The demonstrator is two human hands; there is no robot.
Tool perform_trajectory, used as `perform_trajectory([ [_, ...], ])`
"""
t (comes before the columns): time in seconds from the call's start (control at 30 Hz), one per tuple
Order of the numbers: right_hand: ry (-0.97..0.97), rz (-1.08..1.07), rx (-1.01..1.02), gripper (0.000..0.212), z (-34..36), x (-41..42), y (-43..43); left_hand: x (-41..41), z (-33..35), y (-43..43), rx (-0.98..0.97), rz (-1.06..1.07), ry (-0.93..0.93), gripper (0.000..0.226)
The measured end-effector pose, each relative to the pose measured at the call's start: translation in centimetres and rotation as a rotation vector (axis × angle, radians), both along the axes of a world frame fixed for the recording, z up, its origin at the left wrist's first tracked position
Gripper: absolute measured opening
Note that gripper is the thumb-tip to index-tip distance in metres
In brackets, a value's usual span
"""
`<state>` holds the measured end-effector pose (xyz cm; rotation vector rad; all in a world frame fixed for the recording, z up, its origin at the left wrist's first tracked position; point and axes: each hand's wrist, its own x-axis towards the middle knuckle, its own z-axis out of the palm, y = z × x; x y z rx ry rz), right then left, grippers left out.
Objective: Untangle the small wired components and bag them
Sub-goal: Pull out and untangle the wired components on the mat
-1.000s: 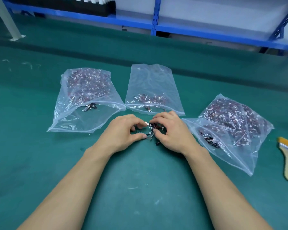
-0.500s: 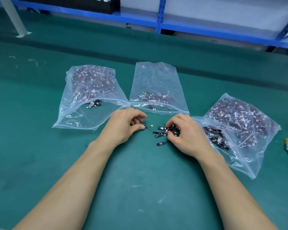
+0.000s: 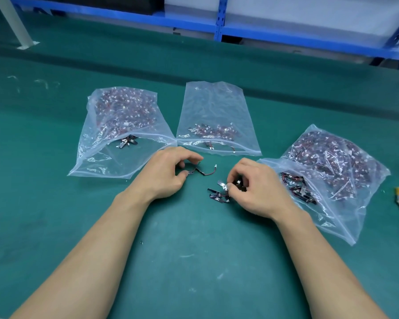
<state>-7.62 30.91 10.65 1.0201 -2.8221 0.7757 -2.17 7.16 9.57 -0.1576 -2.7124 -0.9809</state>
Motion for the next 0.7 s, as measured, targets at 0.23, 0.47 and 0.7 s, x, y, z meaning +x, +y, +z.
perform_trajectory([
  [0.23,-0.026,0.118,-0.007,0.011,0.4,0.9,-0.1,-0.4,-0.2,-0.4,-0.020,0.119,0.025,0.026],
  [0.47,-0.060,0.195,-0.074,0.010,0.4,1.6,-0.3,-0.9,-0.5,0.0,-0.075,0.247,-0.001,0.014],
  [0.7,-0.122,0.195,-0.205,0.010,0.2,1.4,-0.5,-0.8,-0.2,1.8,-0.094,0.189,0.089,0.020],
])
